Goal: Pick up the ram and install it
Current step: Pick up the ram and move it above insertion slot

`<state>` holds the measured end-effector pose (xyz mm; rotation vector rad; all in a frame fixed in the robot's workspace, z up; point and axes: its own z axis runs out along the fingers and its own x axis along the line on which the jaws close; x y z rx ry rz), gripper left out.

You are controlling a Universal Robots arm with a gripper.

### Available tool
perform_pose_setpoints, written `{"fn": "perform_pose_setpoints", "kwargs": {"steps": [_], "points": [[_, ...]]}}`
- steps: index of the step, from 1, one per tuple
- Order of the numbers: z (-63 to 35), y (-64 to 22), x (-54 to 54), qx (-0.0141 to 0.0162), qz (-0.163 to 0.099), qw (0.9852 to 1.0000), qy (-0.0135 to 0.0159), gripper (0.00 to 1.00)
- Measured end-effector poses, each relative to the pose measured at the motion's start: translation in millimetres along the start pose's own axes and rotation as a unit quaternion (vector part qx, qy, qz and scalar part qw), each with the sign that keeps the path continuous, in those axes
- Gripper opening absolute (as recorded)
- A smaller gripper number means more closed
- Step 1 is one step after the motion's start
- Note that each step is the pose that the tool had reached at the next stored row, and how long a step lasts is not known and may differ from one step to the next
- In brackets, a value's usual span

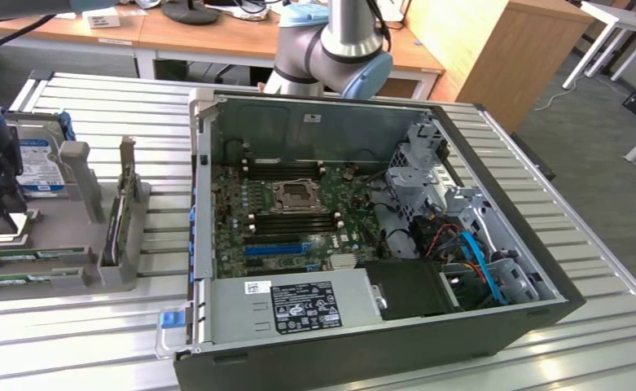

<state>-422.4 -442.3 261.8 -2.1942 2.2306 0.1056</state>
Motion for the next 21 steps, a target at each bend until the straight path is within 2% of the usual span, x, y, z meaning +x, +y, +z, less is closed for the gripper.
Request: {"fn": "perform_pose_setpoints", "kwargs": {"steps": [16,21], "points": [[-1.5,-0.4,26.2,0.0000,0.000,1.0000,0.0000,0.37],[-1.5,-0.4,26.9,0.0000,0.000,1.0000,0.0000,0.37]]}}
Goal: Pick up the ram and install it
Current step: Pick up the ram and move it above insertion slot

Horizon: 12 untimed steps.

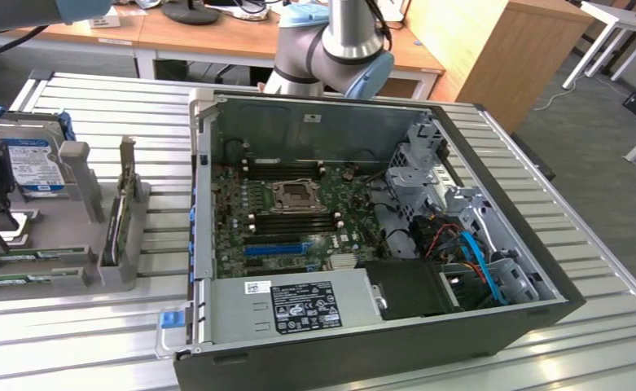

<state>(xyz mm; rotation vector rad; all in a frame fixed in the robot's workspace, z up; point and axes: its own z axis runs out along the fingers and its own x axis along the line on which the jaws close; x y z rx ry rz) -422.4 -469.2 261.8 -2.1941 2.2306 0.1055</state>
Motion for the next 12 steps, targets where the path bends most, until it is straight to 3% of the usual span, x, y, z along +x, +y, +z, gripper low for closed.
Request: {"fn": "perform_pose_setpoints", "kwargs": {"steps": [12], "points": [[5.4,-0.2,4.6,0.0010,0.000,1.0000,-0.0002,0.37]]}}
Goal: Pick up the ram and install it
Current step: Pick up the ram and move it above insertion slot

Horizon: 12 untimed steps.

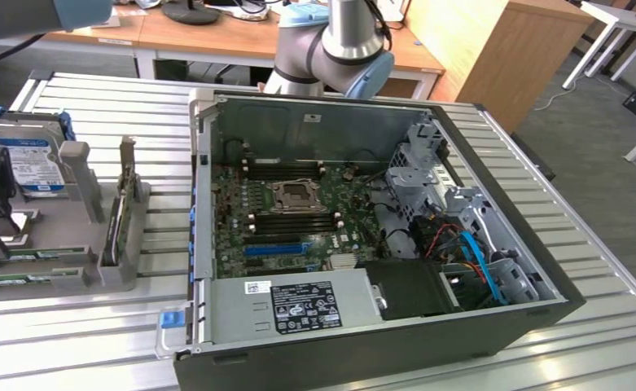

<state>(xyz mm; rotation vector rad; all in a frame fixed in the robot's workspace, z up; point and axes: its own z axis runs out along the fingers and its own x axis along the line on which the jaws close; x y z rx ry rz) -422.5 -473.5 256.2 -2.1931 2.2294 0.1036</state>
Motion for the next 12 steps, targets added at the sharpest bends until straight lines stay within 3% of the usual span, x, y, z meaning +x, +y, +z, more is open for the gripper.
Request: {"fn": "perform_pose_setpoints", "kwargs": {"steps": [12], "points": [[12.0,-0.5,2.7,0.0000,0.000,1.0000,0.0000,0.37]]}}
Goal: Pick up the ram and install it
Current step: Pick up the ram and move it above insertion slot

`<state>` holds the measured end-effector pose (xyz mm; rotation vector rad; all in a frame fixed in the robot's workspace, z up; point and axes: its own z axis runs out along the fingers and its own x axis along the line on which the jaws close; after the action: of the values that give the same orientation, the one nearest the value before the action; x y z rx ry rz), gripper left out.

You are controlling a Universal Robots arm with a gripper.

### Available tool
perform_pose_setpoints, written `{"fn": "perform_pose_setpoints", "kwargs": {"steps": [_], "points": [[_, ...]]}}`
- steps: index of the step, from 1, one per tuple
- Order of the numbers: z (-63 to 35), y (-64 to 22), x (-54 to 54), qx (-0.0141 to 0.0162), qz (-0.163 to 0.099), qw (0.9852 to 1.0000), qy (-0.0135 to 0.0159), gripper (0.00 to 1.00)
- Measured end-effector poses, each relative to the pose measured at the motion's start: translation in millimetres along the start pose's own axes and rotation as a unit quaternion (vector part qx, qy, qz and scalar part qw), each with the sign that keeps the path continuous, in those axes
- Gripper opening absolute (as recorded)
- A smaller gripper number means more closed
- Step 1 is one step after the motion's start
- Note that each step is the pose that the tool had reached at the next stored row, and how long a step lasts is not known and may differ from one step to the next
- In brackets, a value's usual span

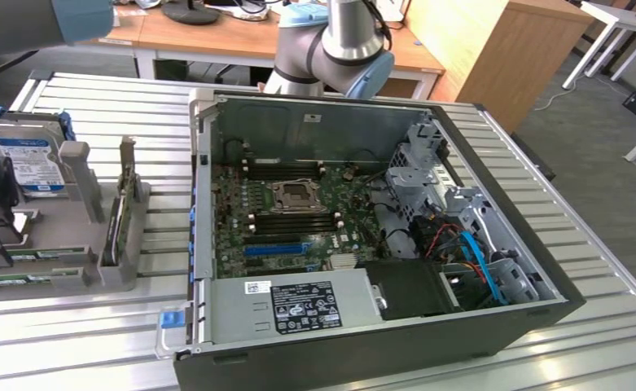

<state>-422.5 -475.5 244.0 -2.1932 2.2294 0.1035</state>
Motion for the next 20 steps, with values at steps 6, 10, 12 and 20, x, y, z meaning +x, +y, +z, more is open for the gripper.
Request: {"fn": "perform_pose_setpoints", "kwargs": {"steps": [6,10,12,20], "points": [[6.4,-0.2,1.0,0.0000,0.000,1.0000,0.0000,0.37],[9.2,-0.4,1.4,0.0000,0.000,1.0000,0.0000,0.37],[10.8,-0.4,1.8,0.0000,0.000,1.0000,0.0000,0.37],[19.3,-0.8,2.9,0.0000,0.000,1.0000,0.0000,0.37]]}}
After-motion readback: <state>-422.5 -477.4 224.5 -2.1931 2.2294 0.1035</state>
